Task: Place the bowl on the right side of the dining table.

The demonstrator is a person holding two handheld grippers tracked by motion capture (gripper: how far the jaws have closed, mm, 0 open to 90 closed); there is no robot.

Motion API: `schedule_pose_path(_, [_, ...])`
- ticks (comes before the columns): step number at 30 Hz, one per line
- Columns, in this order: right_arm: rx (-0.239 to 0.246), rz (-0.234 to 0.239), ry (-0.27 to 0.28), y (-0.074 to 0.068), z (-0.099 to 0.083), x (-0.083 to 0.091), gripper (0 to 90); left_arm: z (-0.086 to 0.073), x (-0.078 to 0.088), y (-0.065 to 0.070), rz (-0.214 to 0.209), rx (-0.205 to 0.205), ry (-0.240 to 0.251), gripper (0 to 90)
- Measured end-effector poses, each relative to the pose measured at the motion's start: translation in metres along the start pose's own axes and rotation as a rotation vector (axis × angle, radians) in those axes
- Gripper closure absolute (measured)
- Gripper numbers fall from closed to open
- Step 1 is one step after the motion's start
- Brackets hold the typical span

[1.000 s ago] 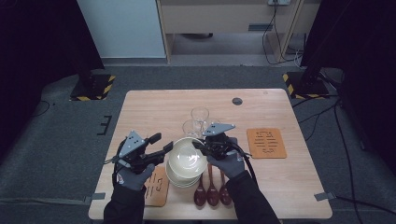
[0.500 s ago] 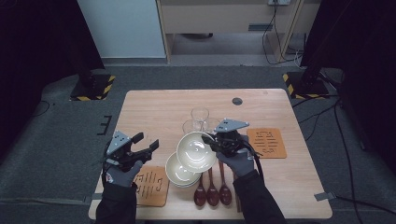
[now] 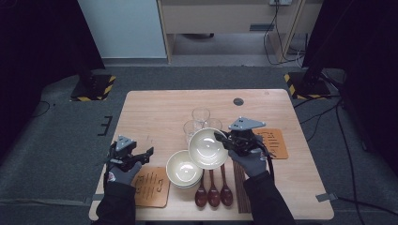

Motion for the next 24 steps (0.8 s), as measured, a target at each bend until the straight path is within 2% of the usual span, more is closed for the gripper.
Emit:
schedule_pose_path(1, [-0.002, -0.006, 0.001, 0.002, 0.0, 0.001, 81.7, -0.006, -0.005, -0.002, 0.003, 0.001, -0.026, 20.1])
schedule_pose_path(2, [-0.002, -0.006, 0.001, 0.002, 0.0, 0.001, 81.7, -0.006, -0.005, -0.002, 0.003, 0.001, -0.026, 20.3])
schedule_pose_path(8, [-0.022, -0.039, 0.014, 0.014, -0.002, 0.009, 81.7, -0.022, -0.017, -0.006, 0.013, -0.005, -0.115, 19.9])
schedule_pose_path(18, [-0.06, -0.106, 0.038, 0.032, -0.002, 0.024, 81.6, -0.039, -0.027, -0.014, 0.031, 0.012, -0.187, 18.4])
schedule_pose_path(24, [-0.076, -0.14, 0.05, 0.044, -0.003, 0.032, 81.6, -0.044, -0.029, -0.016, 0.036, 0.016, -0.203, 17.4])
Point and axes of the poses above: each handheld gripper's, and its own axes: x roughly backward along the jaws, z roughly out of its top, y roughly to its right, the point moved 5 cm from there along -x, roughly forward along the jaws, and after that the axes turned 14 degrees about -x, right-handed, at the moved point
